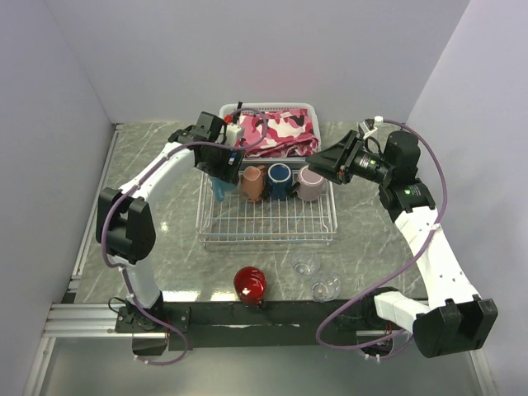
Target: Load the cups into the dish rack
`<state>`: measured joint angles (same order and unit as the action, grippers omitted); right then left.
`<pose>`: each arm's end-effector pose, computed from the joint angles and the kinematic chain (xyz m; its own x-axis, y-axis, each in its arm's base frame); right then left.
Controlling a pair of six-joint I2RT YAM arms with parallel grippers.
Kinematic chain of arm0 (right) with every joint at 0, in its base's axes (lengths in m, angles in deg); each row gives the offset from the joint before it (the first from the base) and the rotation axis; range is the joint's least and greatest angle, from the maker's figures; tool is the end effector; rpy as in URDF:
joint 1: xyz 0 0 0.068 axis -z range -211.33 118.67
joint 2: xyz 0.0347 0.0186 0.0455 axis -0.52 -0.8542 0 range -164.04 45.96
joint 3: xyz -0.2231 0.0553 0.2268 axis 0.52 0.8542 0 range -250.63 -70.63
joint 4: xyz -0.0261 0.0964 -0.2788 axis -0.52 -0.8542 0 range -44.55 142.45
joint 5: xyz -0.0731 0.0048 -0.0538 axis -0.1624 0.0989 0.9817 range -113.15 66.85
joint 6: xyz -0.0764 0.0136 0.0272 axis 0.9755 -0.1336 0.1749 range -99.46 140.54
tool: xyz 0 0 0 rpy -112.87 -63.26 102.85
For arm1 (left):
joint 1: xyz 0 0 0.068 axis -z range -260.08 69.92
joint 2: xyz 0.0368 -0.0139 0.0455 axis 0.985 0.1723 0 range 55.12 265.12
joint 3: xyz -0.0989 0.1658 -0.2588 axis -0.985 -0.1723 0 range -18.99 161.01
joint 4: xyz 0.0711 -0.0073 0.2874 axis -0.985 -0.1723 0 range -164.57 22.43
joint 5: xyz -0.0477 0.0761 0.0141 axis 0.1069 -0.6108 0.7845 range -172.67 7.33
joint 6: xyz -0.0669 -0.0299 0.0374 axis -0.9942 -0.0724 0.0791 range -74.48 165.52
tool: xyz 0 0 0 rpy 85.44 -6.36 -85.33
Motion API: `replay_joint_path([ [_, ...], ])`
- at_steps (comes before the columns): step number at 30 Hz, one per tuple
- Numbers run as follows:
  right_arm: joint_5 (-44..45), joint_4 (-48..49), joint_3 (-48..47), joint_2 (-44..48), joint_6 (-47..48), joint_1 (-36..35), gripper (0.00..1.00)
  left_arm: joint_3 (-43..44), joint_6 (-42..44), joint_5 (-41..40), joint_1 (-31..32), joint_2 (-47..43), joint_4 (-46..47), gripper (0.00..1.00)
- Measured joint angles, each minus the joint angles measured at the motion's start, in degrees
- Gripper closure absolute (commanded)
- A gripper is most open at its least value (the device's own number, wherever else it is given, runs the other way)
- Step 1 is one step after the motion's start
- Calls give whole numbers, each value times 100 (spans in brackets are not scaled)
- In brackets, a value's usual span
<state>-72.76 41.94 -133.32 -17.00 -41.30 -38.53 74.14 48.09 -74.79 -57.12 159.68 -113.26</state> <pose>0.2678 0.0888 0.4307 -0.8136 0.4731 -0.3380 -0.2250 0.2798 0.9333 0.4253 -0.1909 0.3001 -0.7521 0.3668 -0.5475 0.4892 0.8674 -0.0908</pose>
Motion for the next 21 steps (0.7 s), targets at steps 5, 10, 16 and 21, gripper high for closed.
replay_joint_path([
  [5,-11,0,9,0,-2,2,51,-13,0,-238,68,271,212,99],
  [10,-42,-31,9,0,0,9,51,-109,-4,-450,225,535,372,99],
  [16,-42,-33,15,0,0,11,50,-160,-46,-496,269,555,369,51],
  [21,-68,-33,15,0,2,11,50,-199,-72,-518,269,544,439,1],
])
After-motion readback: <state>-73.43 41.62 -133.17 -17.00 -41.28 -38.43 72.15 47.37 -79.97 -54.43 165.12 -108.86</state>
